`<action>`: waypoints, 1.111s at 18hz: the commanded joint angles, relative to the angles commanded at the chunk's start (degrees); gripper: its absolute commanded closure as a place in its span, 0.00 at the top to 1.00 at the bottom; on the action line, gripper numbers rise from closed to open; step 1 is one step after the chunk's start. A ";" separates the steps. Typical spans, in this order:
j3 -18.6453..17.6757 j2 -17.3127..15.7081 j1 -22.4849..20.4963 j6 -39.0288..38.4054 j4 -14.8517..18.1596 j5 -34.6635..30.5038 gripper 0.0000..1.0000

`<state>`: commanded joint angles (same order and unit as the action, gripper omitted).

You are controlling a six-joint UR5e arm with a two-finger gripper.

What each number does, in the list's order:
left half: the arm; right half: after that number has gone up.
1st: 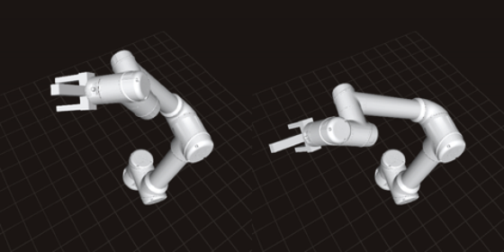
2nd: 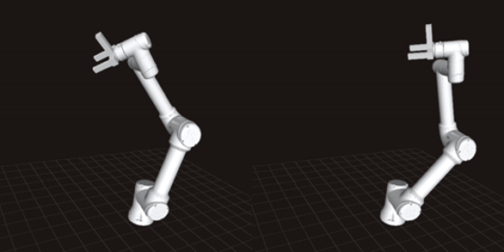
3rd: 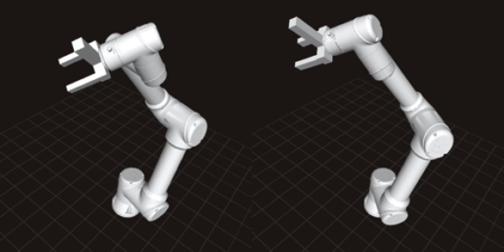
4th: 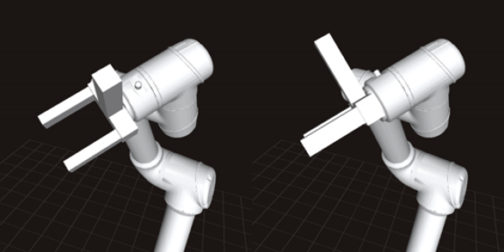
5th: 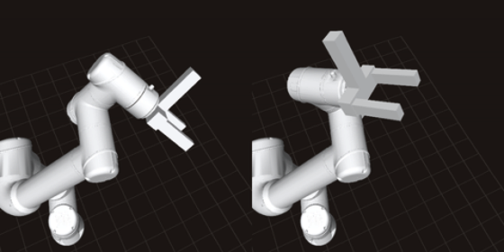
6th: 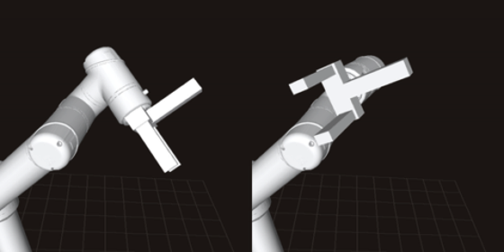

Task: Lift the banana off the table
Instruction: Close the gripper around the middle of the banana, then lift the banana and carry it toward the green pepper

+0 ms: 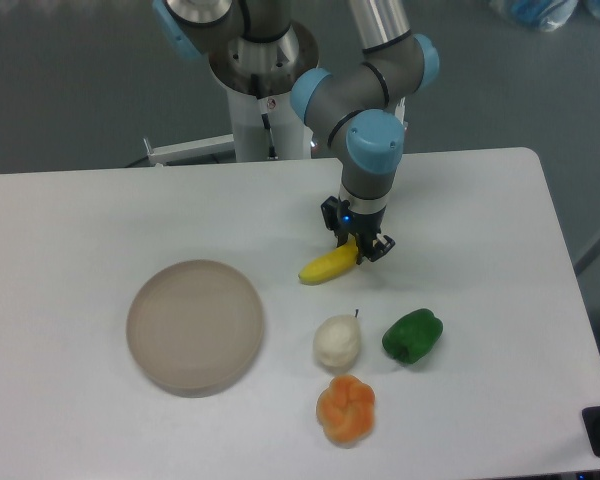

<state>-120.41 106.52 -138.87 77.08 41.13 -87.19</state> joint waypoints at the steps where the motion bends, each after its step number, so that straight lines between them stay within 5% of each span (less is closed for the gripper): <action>1: 0.17 0.00 -0.09 0.00 0.00 0.00 0.29; 8: 2.80 -0.96 -0.70 0.79 0.53 -0.09 0.24; 13: 12.45 -1.93 -0.79 2.46 4.73 -1.14 0.24; 20: 26.26 2.54 -1.32 2.64 12.03 -1.85 0.24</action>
<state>-94.15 109.07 -140.19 79.72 53.16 -89.03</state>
